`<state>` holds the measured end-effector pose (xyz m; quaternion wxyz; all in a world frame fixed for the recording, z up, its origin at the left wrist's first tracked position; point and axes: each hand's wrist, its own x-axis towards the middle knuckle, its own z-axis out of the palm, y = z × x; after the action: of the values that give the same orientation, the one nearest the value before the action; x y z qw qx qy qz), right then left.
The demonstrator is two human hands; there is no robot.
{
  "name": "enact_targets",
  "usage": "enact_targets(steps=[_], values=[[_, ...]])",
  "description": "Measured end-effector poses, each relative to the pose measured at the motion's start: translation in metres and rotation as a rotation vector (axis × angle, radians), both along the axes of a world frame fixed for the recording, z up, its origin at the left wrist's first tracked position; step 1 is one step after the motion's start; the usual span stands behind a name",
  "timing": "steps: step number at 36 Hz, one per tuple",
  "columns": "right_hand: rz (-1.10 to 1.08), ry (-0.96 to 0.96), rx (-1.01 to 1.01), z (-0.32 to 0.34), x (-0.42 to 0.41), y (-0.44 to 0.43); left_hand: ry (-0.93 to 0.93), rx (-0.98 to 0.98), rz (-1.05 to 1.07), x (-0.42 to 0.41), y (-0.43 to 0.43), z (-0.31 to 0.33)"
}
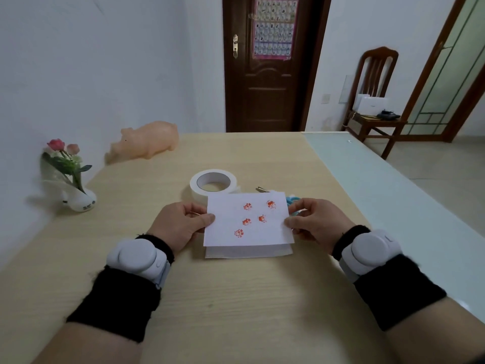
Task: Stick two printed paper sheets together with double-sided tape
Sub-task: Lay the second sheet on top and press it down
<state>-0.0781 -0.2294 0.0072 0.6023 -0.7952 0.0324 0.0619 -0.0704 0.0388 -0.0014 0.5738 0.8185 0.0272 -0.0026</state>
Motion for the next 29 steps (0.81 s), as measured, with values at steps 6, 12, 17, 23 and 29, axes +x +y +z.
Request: enact_targets(steps=[6,12,17,23,29], values=[[0.009,-0.007,-0.130,-0.0033,-0.0026,-0.0038,-0.029,0.070,0.013,0.0002,-0.0029,-0.0047],[0.028,-0.015,-0.262,-0.0023,-0.0009,-0.0010,-0.035,0.185,0.015,0.0016,-0.0017,-0.0059],[0.032,-0.019,-0.303,-0.0019,-0.0007,-0.0005,-0.055,0.229,0.000,0.0007,-0.0027,-0.0052],[0.033,-0.031,-0.346,-0.0023,0.0002,0.0010,-0.080,0.268,-0.011,-0.0002,-0.0032,-0.0053],[0.040,-0.055,-0.409,-0.0036,0.0001,0.0013,-0.085,0.305,-0.019,-0.0010,-0.0027,-0.0042]])
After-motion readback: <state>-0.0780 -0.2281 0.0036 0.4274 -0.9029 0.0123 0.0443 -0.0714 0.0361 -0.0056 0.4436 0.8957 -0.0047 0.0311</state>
